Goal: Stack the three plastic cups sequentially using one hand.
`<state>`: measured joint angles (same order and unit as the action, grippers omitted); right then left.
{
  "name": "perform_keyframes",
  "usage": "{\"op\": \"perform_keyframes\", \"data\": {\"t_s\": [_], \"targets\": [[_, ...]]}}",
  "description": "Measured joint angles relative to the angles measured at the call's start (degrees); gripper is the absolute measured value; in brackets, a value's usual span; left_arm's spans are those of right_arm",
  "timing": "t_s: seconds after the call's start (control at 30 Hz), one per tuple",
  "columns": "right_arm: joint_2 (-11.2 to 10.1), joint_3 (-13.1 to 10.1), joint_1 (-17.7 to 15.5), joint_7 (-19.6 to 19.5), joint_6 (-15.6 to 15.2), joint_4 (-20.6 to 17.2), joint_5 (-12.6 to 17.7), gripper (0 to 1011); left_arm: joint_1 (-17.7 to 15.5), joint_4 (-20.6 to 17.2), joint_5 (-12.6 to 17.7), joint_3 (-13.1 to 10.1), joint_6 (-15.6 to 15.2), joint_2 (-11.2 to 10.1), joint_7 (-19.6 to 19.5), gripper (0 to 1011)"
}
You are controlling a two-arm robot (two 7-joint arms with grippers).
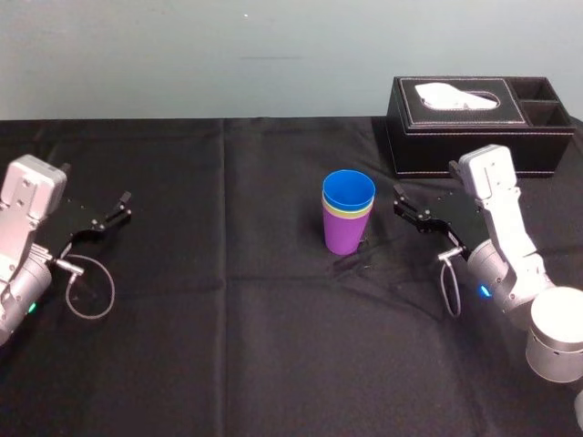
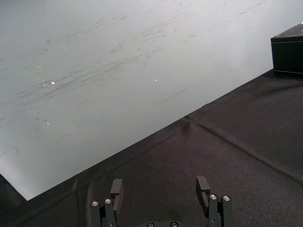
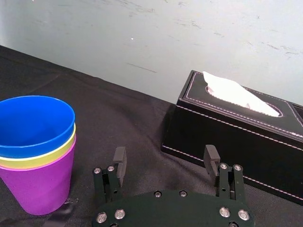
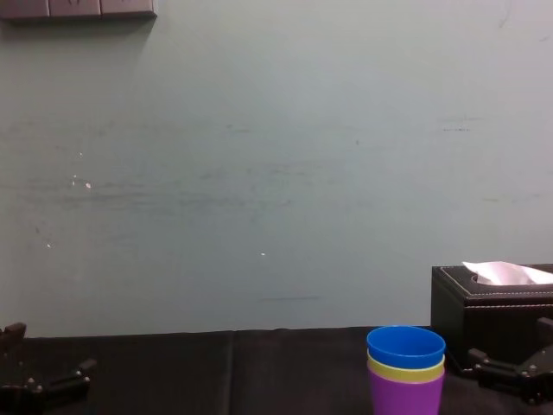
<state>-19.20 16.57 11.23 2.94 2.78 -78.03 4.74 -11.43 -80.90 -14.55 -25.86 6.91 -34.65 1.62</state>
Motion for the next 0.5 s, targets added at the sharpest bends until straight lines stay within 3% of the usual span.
{"op": "perform_keyframes", "data": {"t_s": [0.5], "targets": [[0.0,0.0,0.0,0.0,0.0,0.0,0.0,1004,0.0,0.0,0.0,0.0,0.0,0.0,0.0,1011]]}}
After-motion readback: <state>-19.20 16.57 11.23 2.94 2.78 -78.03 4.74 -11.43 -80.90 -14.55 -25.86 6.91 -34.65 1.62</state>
